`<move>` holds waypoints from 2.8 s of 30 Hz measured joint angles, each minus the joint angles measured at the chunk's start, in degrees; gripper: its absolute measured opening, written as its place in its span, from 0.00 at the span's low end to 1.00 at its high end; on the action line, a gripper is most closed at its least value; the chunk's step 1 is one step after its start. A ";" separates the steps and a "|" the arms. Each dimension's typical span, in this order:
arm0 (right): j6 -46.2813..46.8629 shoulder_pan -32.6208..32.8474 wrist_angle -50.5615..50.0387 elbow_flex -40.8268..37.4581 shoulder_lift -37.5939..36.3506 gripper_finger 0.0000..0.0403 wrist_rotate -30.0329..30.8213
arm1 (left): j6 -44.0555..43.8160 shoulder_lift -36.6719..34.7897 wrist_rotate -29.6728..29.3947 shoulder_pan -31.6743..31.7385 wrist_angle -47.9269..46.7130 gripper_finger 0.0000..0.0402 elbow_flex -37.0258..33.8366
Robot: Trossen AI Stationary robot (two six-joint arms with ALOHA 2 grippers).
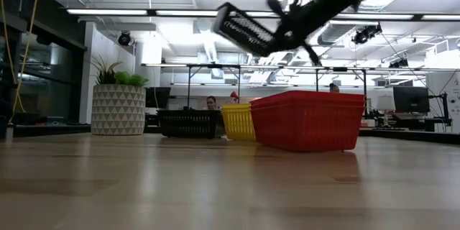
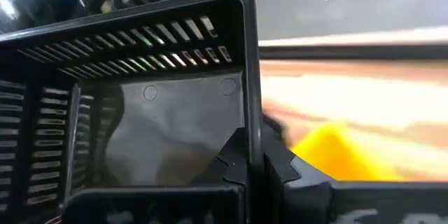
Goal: Stack baskets by color
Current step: Stack the black bin on the black bin
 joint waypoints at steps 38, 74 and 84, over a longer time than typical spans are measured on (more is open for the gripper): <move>37.60 10.04 -9.40 31.56 41.00 0.00 18.52 | -0.02 0.00 2.82 -0.02 0.09 0.00 0.00; 49.80 10.03 -14.66 31.52 41.83 0.00 25.32 | -0.02 0.00 2.34 -0.02 0.04 0.00 0.00; 45.94 9.95 -14.44 31.50 42.29 0.00 23.32 | -0.02 0.00 1.91 0.00 0.02 0.00 0.00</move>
